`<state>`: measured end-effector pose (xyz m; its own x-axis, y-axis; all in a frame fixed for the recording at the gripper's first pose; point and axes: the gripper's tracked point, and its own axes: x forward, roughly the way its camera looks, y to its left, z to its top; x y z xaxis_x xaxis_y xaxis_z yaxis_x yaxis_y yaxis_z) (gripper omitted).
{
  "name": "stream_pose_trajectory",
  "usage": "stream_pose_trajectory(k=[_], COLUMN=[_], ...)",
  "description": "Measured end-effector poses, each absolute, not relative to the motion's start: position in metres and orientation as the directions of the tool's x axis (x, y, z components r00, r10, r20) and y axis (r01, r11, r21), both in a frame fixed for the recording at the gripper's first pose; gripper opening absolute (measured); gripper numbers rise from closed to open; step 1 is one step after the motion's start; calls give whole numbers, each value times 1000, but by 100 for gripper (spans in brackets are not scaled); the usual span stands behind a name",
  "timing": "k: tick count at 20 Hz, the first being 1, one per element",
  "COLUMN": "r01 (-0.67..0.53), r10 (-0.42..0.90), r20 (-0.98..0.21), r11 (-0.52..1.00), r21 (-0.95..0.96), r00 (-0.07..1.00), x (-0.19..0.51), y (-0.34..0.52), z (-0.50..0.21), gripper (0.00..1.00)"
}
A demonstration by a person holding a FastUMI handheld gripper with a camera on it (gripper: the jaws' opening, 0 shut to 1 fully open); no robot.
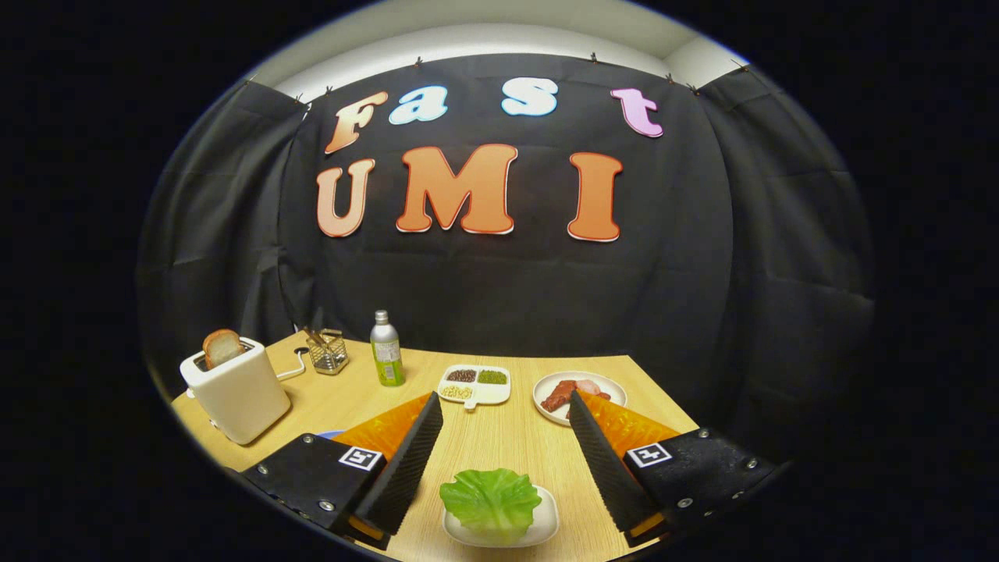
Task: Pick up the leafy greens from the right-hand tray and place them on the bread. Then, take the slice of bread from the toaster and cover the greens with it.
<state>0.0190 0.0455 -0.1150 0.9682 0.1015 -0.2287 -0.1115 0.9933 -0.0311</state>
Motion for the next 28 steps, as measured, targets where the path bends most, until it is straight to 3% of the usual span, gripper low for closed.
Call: stream_pose_trajectory(k=[28], r01=[-240], r10=[161], r20=[-590], r11=[969], r21=[-57], r00=[791], x=[6], y=[48], z=[-300], gripper=[99])
